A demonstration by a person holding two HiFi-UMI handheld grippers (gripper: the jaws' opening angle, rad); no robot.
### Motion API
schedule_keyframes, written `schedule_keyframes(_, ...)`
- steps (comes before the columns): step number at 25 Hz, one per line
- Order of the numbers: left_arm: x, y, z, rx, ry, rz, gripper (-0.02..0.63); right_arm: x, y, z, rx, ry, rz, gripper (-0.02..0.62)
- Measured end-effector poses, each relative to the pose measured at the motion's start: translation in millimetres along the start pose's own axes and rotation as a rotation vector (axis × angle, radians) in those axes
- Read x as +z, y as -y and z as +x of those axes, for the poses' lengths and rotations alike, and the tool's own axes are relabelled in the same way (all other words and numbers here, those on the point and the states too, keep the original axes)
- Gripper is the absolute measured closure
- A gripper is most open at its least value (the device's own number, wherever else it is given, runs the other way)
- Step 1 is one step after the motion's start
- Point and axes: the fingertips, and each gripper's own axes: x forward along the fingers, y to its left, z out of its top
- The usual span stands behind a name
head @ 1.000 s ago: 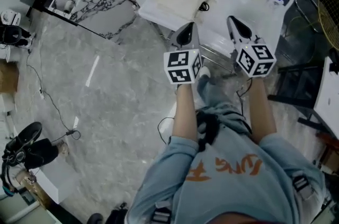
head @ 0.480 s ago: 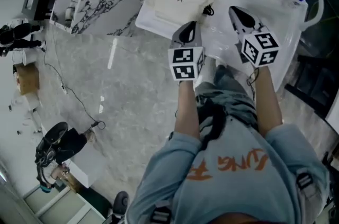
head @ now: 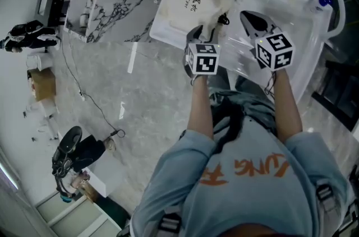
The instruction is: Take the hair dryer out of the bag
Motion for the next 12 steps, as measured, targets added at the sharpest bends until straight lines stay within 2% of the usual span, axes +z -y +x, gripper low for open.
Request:
schedule_keyframes(3,0.2,-5.6,13.9,0.031,-0.021,-0.017,0.453,-8.5,-7.4,-1.5,0.049,-0.096,-0.173,0.594)
schedule_keyframes(4,1.4,-7.2,16.4,0.043,-0.029,-0.017,0.469,-11.0,-7.2,-2.7,0.062,-0.126,-0.223,0.594)
schedule_keyframes(5,4.2,-9.5,18.2,0.058,-0.031,-0.017,0.515,-12.6,-4.4,-3.3,0.070,-0.142,-0.246,0.594)
schedule_keyframes(7,11.9,-14.3,20.1,0.082,-0.015,-0.022,0.582,-15.1,3.7,-1.4,0.076,-0.144,-0.232,0.593)
schedule_keyframes(12,26.3,-27.9,12.3,0.065,0.044,-0.110,0.586,-35.6,-10.5,21.4,0.143,-0.210,-0.193,0.549)
